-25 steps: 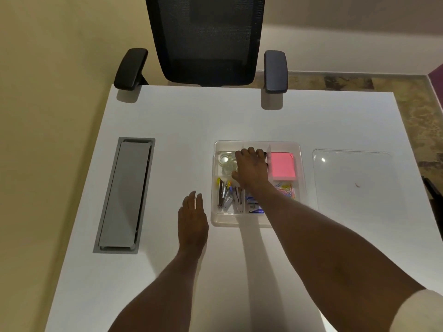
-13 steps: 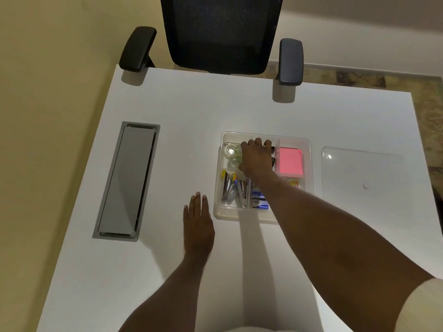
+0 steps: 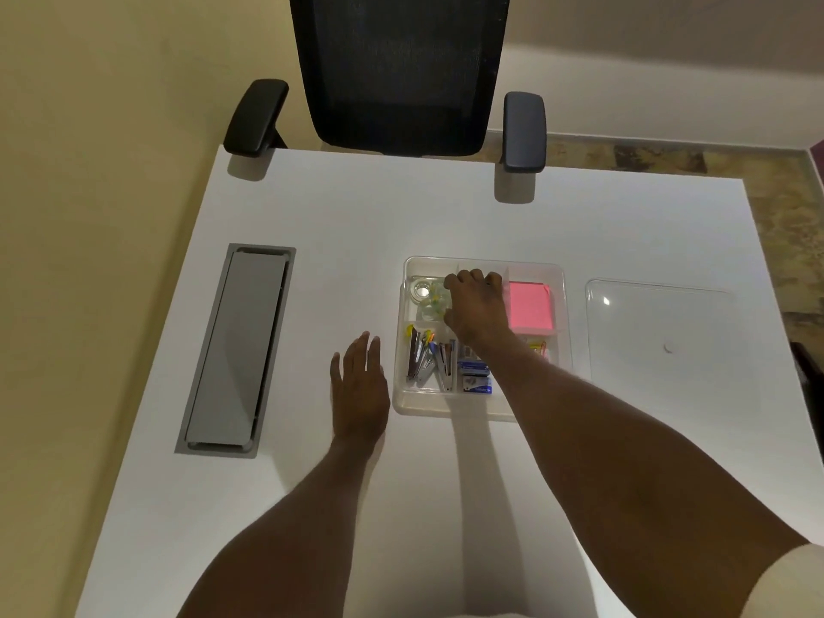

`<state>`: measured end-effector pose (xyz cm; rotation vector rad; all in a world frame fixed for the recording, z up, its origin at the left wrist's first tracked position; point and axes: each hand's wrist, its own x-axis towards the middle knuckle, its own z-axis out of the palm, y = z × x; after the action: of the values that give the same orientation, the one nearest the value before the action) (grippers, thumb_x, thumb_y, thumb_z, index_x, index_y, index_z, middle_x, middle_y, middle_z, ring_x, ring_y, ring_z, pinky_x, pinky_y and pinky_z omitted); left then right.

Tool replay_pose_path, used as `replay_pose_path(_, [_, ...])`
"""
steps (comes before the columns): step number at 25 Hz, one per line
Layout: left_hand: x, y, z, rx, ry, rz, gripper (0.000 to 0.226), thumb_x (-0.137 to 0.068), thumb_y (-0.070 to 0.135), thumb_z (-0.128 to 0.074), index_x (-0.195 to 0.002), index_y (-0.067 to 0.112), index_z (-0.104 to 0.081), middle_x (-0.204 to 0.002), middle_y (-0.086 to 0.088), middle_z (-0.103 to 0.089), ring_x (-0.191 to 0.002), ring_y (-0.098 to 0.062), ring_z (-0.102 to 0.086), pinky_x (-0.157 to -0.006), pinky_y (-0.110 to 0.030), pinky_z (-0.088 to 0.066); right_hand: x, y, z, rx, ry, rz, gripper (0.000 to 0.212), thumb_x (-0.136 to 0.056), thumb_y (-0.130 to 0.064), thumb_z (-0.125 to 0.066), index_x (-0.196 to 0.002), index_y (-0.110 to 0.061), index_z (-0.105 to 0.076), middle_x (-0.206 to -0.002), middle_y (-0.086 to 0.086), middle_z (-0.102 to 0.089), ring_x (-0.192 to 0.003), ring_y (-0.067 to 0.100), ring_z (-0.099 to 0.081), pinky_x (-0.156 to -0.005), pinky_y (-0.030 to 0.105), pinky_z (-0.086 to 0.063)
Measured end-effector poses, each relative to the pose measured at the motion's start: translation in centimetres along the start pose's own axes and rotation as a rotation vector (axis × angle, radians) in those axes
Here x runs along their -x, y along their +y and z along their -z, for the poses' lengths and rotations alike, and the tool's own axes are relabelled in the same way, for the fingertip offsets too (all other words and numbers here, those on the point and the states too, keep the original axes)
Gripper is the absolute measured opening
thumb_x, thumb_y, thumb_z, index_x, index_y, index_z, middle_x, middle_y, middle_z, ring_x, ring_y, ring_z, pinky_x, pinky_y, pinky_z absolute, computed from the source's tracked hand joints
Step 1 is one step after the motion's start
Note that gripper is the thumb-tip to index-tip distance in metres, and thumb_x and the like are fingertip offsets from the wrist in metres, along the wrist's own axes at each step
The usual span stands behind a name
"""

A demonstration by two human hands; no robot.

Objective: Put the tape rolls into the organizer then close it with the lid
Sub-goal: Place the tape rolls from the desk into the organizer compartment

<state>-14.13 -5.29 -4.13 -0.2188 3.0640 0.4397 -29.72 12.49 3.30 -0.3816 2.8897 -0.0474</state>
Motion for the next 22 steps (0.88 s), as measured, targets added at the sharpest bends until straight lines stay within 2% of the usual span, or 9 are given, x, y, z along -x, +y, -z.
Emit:
replay_pose_path(4, [-4.7, 2.1, 1.7, -0.028, 0.076, -0.071, 0.046, -0.106, 0.023, -0.04, -0.151, 0.015, -0.048, -0.167, -0.011, -0.035, -0.156, -0.027, -0.033, -0.128, -0.057, -0.023, -0.4, 0.0, -0.1, -0.024, -0.016, 0.025, 0.042, -0.086, -0.011, -0.063, -0.127, -0.015, -0.059, -0.124, 0.005, -0.064, -0.123, 0.027, -0.052, -0.107, 0.045, -0.032])
replay_pose_path(7, [-7.9, 4.3, 2.1, -0.012, 0.073, -0.084, 0.044, -0.104, 0.026, -0.038, -0.146, 0.019, -0.05, -0.17, -0.01, -0.029, -0.159, -0.025, -0.026, -0.128, -0.058, -0.018, -1.0, 0.3, -0.6, -0.018, -0.039, 0.055, 0.046, -0.084, -0.002, -0.059, -0.129, -0.014, -0.058, -0.127, 0.006, -0.064, -0.126, 0.027, -0.051, -0.11, 0.046, -0.03])
replay_pose_path(12, [-11.5, 6.8, 1.1, -0.049, -0.072, -0.058, 0.039, -0.101, 0.017, -0.047, -0.139, 0.017, -0.054, -0.175, -0.011, -0.006, -0.164, -0.026, -0.006, -0.129, -0.062, -0.006, -1.6, 1.1, -1.5, 0.032, -0.053, 0.119, 0.046, -0.087, -0.004, -0.058, -0.132, -0.014, -0.057, -0.134, 0.008, -0.062, -0.133, 0.028, -0.047, -0.114, 0.05, -0.026])
replay_pose_path(17, [-12.2, 8.4, 0.0, -0.113, -0.171, 0.04, 0.037, -0.099, 0.022, -0.052, -0.135, 0.017, -0.057, -0.175, -0.013, 0.008, -0.163, -0.027, 0.013, -0.125, -0.07, 0.004, -1.9, 1.9, -2.5, 0.122, -0.044, 0.212, 0.037, -0.095, -0.006, -0.046, -0.129, -0.012, -0.058, -0.138, 0.007, -0.06, -0.138, 0.032, -0.04, -0.116, 0.053, -0.021])
replay_pose_path(20, [-12.2, 9.2, -0.5, -0.104, -0.196, 0.099, 0.042, -0.102, 0.022, -0.045, -0.143, 0.017, -0.052, -0.174, -0.014, 0.012, -0.162, -0.029, 0.015, -0.123, -0.073, 0.003, -2.0, 1.9, -2.8, 0.111, -0.05, 0.196, 0.035, -0.098, -0.011, -0.045, -0.131, -0.016, -0.059, -0.139, 0.006, -0.06, -0.142, 0.033, -0.037, -0.117, 0.056, -0.017])
replay_pose_path(22, [-12.3, 9.3, -0.7, -0.098, -0.205, 0.119, 0.047, -0.104, 0.028, -0.044, -0.151, 0.022, -0.045, -0.174, -0.014, 0.016, -0.162, -0.031, 0.017, -0.123, -0.073, 0.004, -2.1, 1.8, -2.9, 0.096, -0.062, 0.187, 0.036, -0.099, -0.014, -0.048, -0.133, -0.018, -0.057, -0.143, 0.006, -0.058, -0.144, 0.033, -0.035, -0.119, 0.057, -0.015])
